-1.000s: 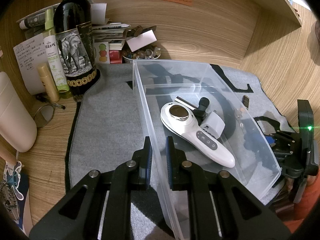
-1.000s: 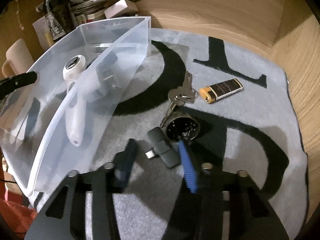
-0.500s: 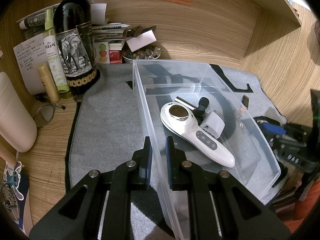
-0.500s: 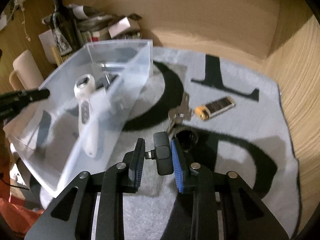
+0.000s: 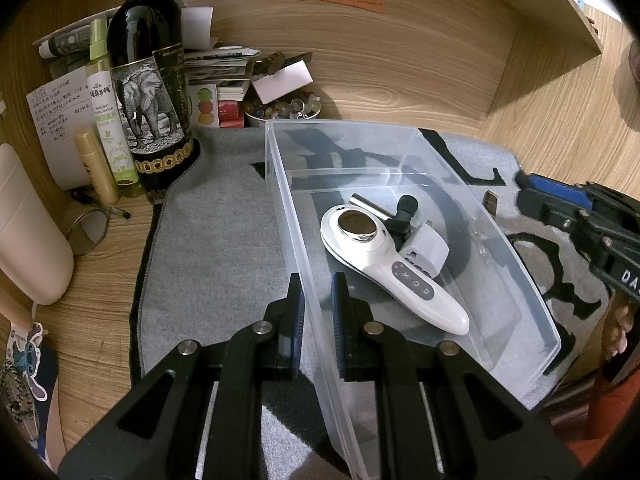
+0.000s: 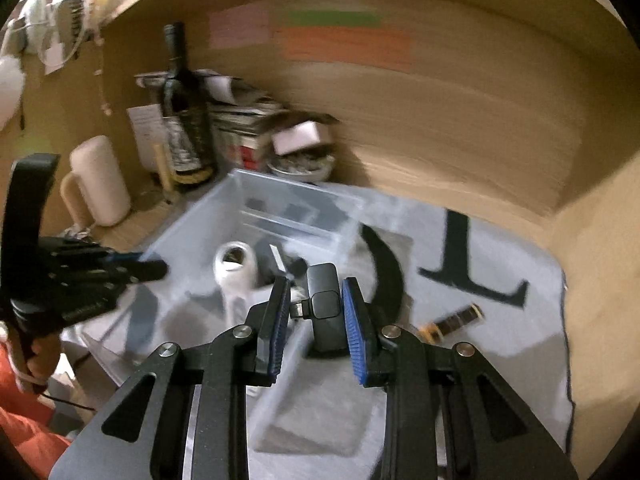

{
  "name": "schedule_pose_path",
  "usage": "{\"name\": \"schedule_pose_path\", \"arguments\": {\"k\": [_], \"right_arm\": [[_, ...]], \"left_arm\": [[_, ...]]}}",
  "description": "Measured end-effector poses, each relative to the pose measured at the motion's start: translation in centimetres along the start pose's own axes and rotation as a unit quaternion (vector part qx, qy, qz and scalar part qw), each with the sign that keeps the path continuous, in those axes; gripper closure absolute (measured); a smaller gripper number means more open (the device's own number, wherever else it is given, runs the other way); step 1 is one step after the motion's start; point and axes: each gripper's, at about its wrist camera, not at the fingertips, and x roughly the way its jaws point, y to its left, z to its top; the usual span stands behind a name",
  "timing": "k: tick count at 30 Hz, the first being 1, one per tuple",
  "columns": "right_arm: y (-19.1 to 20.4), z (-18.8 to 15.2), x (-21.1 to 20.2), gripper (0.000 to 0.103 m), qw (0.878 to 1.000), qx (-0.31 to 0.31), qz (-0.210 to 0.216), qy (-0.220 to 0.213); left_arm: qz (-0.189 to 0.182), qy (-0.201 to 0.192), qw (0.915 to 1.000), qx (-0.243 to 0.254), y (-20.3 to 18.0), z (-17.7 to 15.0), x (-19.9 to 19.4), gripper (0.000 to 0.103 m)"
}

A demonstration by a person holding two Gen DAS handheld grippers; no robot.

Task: Organize rigid objects
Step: 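Lower the black part into the box and open the right tool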

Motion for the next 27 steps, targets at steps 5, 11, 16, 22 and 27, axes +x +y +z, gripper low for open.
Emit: {"name": "schedule_pose_path", "arguments": {"k": [5, 11, 16, 22, 27], "right_arm": [[2.5, 0.7, 1.9, 0.079, 0.999, -0.027, 0.038, 0.018], [4.9, 0.5, 4.6, 0.079, 0.994, -0.067, 0.068, 0.06], [6.5, 0.4, 6.1, 0.079, 0.988, -0.095, 0.082, 0.092], [7.5, 0.3, 6.4, 0.078, 0.985, -0.119, 0.08, 0.098], [7.4, 0.4, 6.2, 0.067, 0.986, -0.123, 0.065, 0.087]], "left_arm": [[0.0, 0.0, 1.0, 0.0, 0.0, 0.0, 0.0, 0.091], [0.0, 0.0, 1.0, 0.0, 0.0, 0.0, 0.0, 0.091], [0.0, -0.001, 1.0, -0.001, 0.0, 0.0, 0.0, 0.091], [0.0, 0.0, 1.0, -0.001, -0.1, 0.0, 0.0, 0.091], [0.0, 0.0, 1.0, 0.0, -0.1, -0.1, 0.0, 0.091]]}}
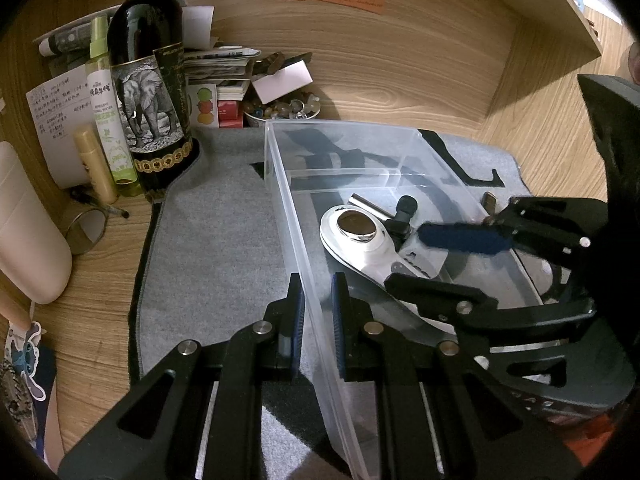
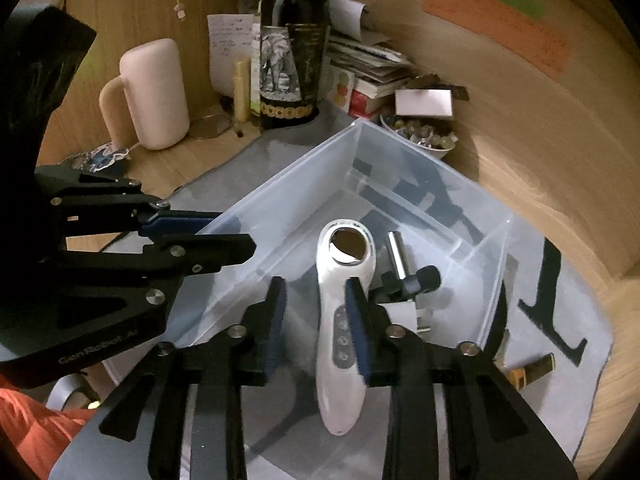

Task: Organize rigid objects
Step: 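Lower the black part into the box and open the right tool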

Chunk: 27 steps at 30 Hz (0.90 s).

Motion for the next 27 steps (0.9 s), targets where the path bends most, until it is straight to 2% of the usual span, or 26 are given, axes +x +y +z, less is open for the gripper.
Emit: {"name": "schedule_pose_path", "arguments": {"k": [4, 8, 13, 15, 22, 27], "right_arm": [[-0.7, -0.1, -0.9, 0.059, 1.0, 0.011, -0.015, -0.017], [-1.5, -0.2, -2.3, 0.042, 0.998, 0.022, -0.028, -0.044], [-2.2, -0.2, -4.3, 0.038, 0.995, 0.025, -0.059, -0.072], [-2.9, -0.4, -5.0, 0.028, 0.994, 0.033, -0.07, -0.082], [-5.9, -1.9, -7.2, 0.025, 0.987, 0.083, -0.1, -0.095], [-8.5, -4.0, -7.4, 0.021, 0.982, 0.126, -0.123, -0.076]], "left_arm": [[0.001, 0.0, 1.0, 0.001, -0.1, 0.0, 0.0, 0.091], [0.001, 0.0, 1.0, 0.0, -0.1, 0.0, 0.0, 0.091], [0.001, -0.001, 1.0, -0.002, -0.1, 0.0, 0.0, 0.091], [0.001, 0.0, 1.0, -0.001, -0.1, 0.0, 0.0, 0.091], [0.001, 0.001, 1.0, 0.003, 0.0, -0.1, 0.0, 0.091], [0.001, 0.001, 1.0, 0.002, 0.0, -0.1, 0.0, 0.091]]}}
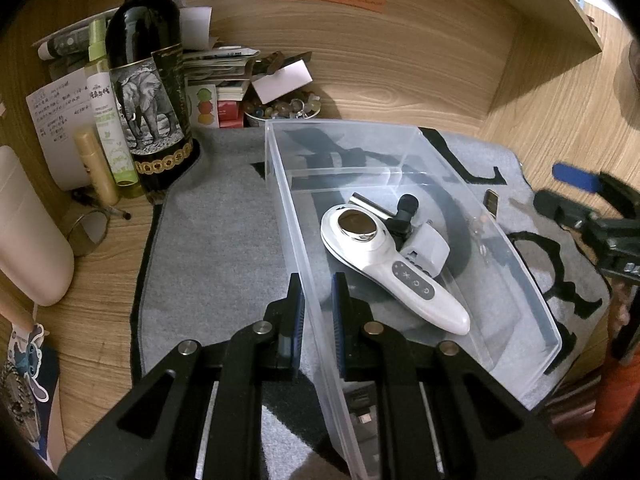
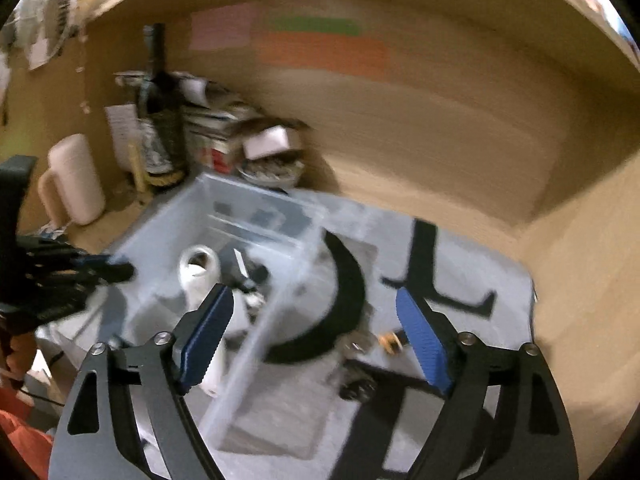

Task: Organize rigid objects
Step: 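Lower the black part into the box and open the right tool, then grasp the round black metal part on the mat with the right tool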

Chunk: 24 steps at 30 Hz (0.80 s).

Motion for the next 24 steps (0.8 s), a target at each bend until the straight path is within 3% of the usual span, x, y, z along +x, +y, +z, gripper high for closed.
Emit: {"name": "schedule_pose_path", "arguments": {"k": [5, 11, 18, 21, 24], "right_arm": [[-2.4, -2.6, 2.0, 0.021, 0.998, 0.04, -0.016, 0.051], [-3.4, -4.9, 4.9, 0.021, 0.992, 0.074, -0.008, 0.103], [-3.4, -6.3, 6.9, 0.024, 0.989, 0.076, -0.005, 0.124], [-4.0, -6.6, 7.3, 0.038, 0.988, 0.087, 0.004, 0.129], [-4.3, -6.8, 7.5, 0.063, 0.986, 0.095, 0.016, 0.133]], "left_arm": [[0.001, 0.0, 1.0, 0.001, 0.0, 0.0, 0.0, 0.091], [0.0, 0.0, 1.0, 0.0, 0.0, 0.0, 0.0, 0.091], [0.0, 0.0, 1.0, 0.0, 0.0, -0.1, -0.1, 0.091], [0.001, 0.0, 1.0, 0.001, 0.0, -0.1, -0.1, 0.091], [0.0, 0.0, 1.0, 0.0, 0.0, -0.1, -0.1, 0.091]]}}
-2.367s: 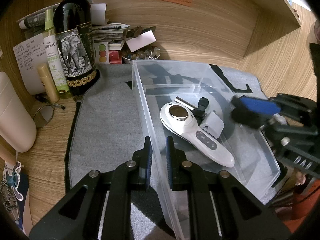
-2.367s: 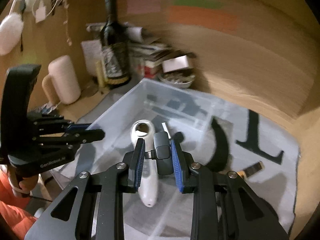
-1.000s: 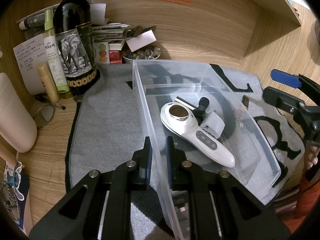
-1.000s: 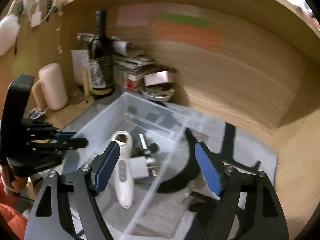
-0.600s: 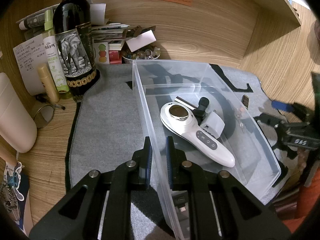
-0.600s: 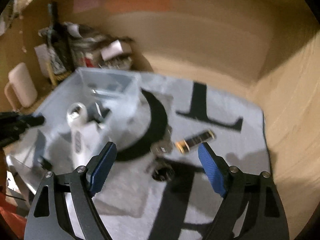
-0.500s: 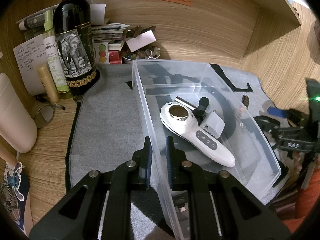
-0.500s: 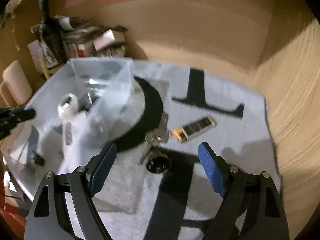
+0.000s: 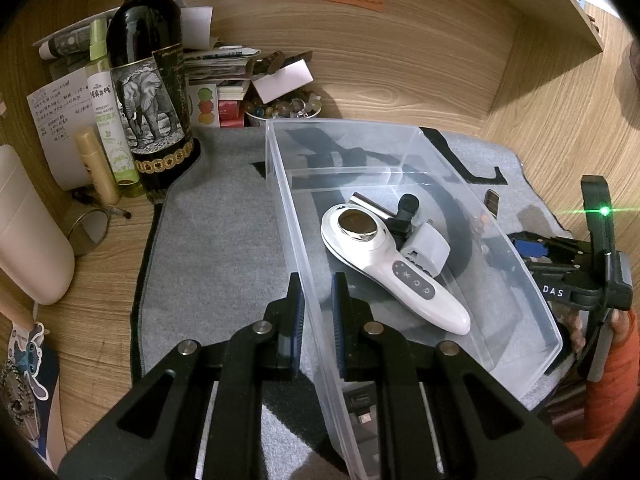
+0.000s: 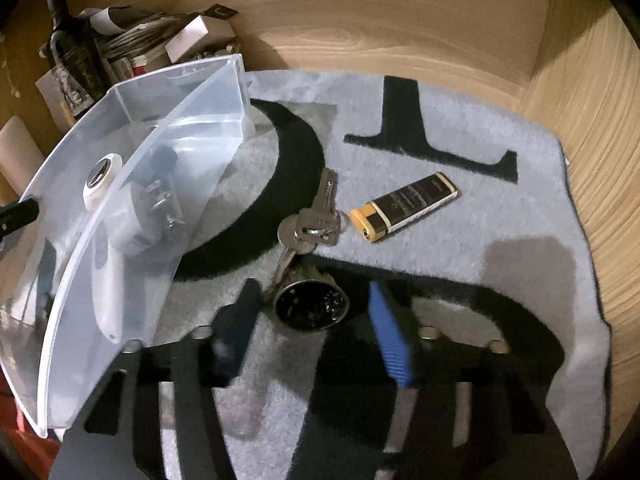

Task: Organize rigid objects
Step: 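Grasp the round black metal part on the mat with the right tool, then place the round black part into the box and open the right tool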

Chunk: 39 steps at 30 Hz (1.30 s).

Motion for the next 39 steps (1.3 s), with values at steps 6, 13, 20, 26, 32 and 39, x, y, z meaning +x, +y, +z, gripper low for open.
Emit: {"name": "schedule_pose_path", "arguments": {"k": [6, 13, 20, 26, 32, 39], "right_arm": [[0.4, 0.0, -1.3, 0.072, 1.0, -0.015, -0.009, -0.021], [1.2, 1.2, -4.2, 0.072, 0.998, -0.024, -0.005, -0.065], [3.9, 3.0, -7.4, 0.072, 0.991, -0.056, 0.015, -0.118], [6.8, 4.2, -8.4, 0.072, 0.985, -0.089, 0.042, -0.141], [9.6, 4.3, -7.6, 0.072, 0.981, -0.12, 0.072, -0.133], [12.1, 3.5, -5.4, 0.072, 0.98, -0.148, 0.097, -0.093]], "left_arm": [[0.0, 0.0, 1.0, 0.0, 0.0, 0.0, 0.0, 0.091], [0.0, 0.0, 1.0, 0.0, 0.0, 0.0, 0.0, 0.091], [0.0, 0.0, 1.0, 0.0, 0.0, 0.0, 0.0, 0.091], [0.001, 0.0, 1.0, 0.0, 0.0, 0.0, 0.0, 0.091], [0.0, 0.0, 1.0, 0.0, 0.0, 0.0, 0.0, 0.091], [0.0, -0.001, 1.0, 0.0, -0.1, 0.0, 0.0, 0.091]]}}
